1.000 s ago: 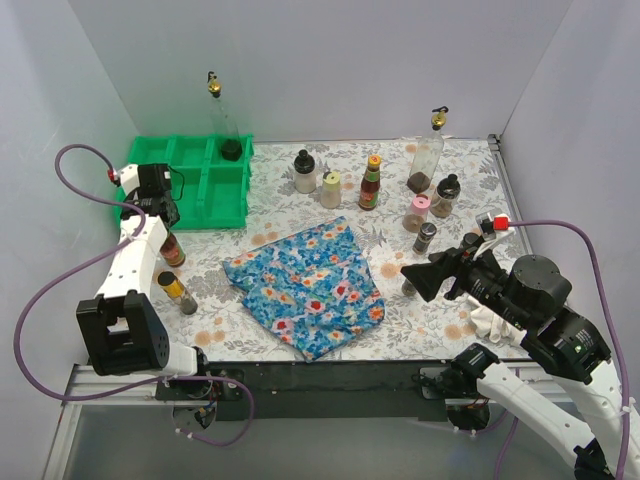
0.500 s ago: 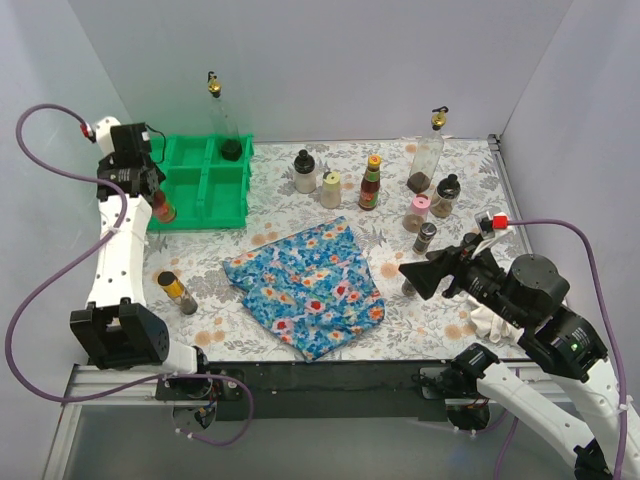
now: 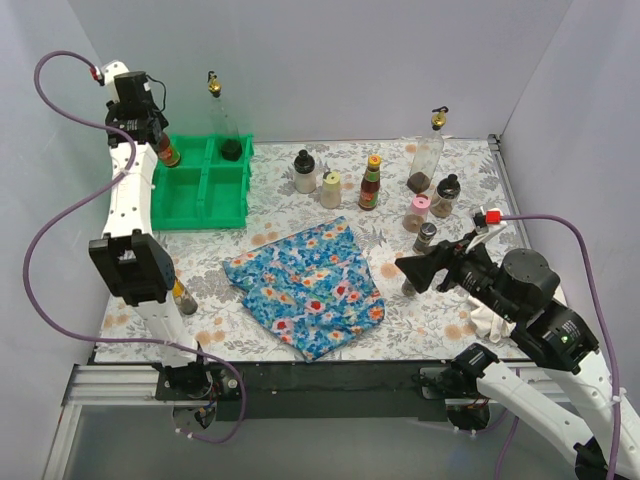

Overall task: Organize the condiment bottles
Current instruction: Place the bottle in the storage box.

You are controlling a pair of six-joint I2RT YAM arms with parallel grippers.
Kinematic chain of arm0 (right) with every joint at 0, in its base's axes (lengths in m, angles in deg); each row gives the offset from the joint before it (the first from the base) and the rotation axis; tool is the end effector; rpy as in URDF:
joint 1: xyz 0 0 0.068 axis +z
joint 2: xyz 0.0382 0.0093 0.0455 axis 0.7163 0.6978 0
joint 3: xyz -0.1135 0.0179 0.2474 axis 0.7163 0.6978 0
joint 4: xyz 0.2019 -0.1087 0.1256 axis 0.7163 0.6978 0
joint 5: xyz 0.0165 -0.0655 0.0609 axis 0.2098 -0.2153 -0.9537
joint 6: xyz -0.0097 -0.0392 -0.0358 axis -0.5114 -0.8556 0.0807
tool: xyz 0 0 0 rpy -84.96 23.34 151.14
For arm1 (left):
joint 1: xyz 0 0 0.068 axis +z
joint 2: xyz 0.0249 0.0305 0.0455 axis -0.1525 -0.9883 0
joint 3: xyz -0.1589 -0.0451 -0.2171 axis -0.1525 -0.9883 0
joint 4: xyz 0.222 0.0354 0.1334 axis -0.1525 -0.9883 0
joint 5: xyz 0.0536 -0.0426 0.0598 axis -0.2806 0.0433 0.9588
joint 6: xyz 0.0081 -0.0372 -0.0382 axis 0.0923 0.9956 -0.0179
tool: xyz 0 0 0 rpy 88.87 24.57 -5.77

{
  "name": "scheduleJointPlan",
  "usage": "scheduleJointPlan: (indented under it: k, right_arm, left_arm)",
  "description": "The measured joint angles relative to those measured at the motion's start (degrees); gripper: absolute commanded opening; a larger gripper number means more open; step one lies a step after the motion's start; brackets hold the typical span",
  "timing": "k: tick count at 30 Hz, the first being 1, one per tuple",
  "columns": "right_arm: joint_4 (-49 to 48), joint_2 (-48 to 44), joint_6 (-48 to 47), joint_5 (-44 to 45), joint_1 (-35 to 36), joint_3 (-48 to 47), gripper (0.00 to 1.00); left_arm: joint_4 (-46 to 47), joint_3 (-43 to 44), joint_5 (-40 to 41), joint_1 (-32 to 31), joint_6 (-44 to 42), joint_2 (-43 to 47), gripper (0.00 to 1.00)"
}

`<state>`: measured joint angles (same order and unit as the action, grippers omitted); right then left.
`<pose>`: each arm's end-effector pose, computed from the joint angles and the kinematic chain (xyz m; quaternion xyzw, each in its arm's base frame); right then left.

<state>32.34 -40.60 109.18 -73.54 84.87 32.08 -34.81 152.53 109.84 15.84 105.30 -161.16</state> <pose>0.0747 0.0600 0.3860 -0.0818 0.7405 0.3527 0.5662 0.4137 0.0656 0.4189 -0.5291 0.6542 -0.0558 0.5376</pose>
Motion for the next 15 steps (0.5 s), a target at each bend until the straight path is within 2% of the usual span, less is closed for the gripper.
scheduleJointPlan:
  k: [6,15]
  right_arm:
    - [-1.46,1.40,-0.42,0.70,0.00,1.01,0.91]
    - [-4.20,3.04,-0.61,0.68,0.00,2.95,0.91]
  left_arm:
    - [4.72,4.17,-4.09,0.00,-0.85,-8.17,0.00]
    - [14.27,4.31,-8.37,-1.31,-6.80,-12.85,0.00]
